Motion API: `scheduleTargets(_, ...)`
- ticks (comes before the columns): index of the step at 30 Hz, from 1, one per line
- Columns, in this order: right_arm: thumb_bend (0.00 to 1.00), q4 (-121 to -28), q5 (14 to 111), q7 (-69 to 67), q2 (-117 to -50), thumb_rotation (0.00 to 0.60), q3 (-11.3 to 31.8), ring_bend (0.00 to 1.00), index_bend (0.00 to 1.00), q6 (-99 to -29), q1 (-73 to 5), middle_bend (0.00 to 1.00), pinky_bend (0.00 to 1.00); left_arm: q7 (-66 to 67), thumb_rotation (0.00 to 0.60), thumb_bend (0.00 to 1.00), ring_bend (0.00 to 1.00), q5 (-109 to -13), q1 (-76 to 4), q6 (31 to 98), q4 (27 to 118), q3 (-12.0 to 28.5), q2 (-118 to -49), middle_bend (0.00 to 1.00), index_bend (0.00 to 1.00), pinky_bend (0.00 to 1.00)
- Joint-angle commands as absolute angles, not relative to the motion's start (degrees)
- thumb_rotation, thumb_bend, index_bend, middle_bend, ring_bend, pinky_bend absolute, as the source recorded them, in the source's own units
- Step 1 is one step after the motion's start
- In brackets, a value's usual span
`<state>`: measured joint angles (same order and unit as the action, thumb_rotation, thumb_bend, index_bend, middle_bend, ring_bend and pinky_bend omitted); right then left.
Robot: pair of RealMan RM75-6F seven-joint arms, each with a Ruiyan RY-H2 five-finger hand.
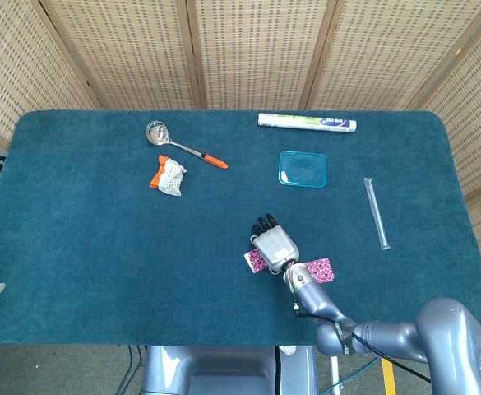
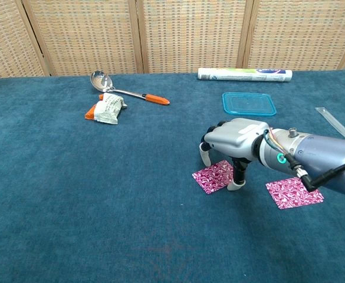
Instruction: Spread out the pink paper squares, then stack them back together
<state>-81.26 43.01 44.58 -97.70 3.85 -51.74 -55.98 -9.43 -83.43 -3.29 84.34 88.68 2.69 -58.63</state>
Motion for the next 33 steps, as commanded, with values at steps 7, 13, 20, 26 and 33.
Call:
scheduleTargets(7, 0.32, -80.9, 43.0, 44.8, -98.1, 0.6, 3.9, 0.0, 0.41, -52.0, -56.0, 0.18, 0.0, -9.6, 0.6, 0.13, 0.0, -83.4, -3.3, 84.3, 88.5, 2.7, -58.7, 0.0, 0.21, 0.0)
scheduleTargets(13, 0.36, -81.2, 43.1, 44.9, -97.8, 0.6, 3.9, 0.0, 0.44, -52.6, -55.7, 0.2, 0.0, -9.6, 0.6, 0.13, 0.0, -83.7, -3.3, 84.4, 88.6, 2.7, -58.6, 0.0, 0.21, 0.0)
scheduleTargets(20, 0.37, -82.2, 43.7, 44.7, -97.1, 0.6, 4.1, 0.0, 0.45, -53.0, -55.4, 0.2, 0.0, -9.6, 0.6, 0.13, 0.0, -83.8, -3.2, 84.7, 88.7, 2.8, -58.6, 0.0, 0.21, 0.0)
scheduleTargets(26, 0.36, -83.7, 43.9, 44.9, -95.8, 0.6, 4.2, 0.0, 0.45, -53.5, -55.3, 0.2, 0.0, -9.7, 0.6, 0.13, 0.0, -83.9, -3.2, 84.8, 88.8, 2.8, -58.4, 0.0, 0.21, 0.0)
scheduleTargets(33, 0.36, -86.5, 43.9, 45.4, -93.2, 0.6, 4.2, 0.0, 0.45, -55.0, -54.7, 0.2, 0.0, -9.6, 0.6, 0.13, 0.0, -84.2, -3.4, 84.8, 89.0, 2.9, -58.4, 0.0, 0.21, 0.0)
